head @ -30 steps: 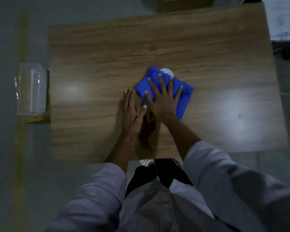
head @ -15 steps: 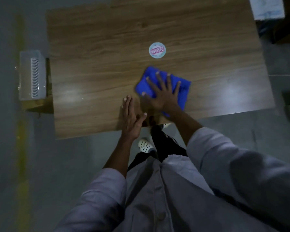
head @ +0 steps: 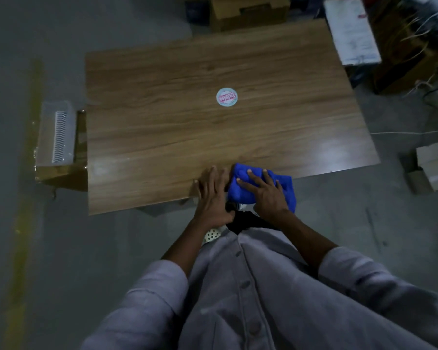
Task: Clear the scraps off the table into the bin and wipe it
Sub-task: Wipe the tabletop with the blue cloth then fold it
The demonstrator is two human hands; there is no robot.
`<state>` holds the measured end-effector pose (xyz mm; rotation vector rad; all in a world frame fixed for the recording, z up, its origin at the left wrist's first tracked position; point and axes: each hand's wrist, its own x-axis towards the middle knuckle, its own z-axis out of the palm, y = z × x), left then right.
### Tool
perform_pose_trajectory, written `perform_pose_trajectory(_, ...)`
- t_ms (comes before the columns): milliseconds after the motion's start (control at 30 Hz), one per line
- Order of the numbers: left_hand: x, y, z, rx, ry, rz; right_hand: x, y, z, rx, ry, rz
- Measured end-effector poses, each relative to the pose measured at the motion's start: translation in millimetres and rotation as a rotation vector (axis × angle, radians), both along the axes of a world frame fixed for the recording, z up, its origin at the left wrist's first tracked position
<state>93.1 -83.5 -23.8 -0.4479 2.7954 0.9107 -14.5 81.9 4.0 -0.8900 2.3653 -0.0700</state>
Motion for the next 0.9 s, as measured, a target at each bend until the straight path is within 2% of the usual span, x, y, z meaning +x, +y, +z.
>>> perform_pose_trajectory(133,-6.1,0.1,15.6,-0.147,0.007,-0.171,-4.8,-20.6,19.7,-0.241,-0.161,0.084)
perform_pose_trajectory(267,-35.9,-19.3,26.7,-0.053,0.152,-0.113,-23.0,-36.6,46.7,-0.391,-0.085,-0.012)
perform_pose_trajectory(333,-57.2,-33.6,36.6,-0.072,0.193,-0.1,-39.3,-36.7,53.4,-0.478,-0.002,-0.083)
perform_pose_trajectory(433,-94.0,-57.8,62.1,-0.12,0.099,-0.068,-73.8,-37.9,59.3,-0.452,0.096,-0.164)
perform_pose_trajectory(633,-180.0,-102.9,84.8,-0.165,-0.125,-0.16,-159.6,-71.0,64.8,-0.49,0.046,-0.198)
perform_pose_trajectory(800,-290.1,-152.2,95.9,-0.231,-0.051,-0.117,-267.2,-128.9,79.6,-0.615,0.165,-0.265)
perform_pose_trajectory(900,-358.3,-180.5,88.6,-0.243,0.118,-0.007,-347.0,-170.0,66.6,-0.657,0.221,-0.27)
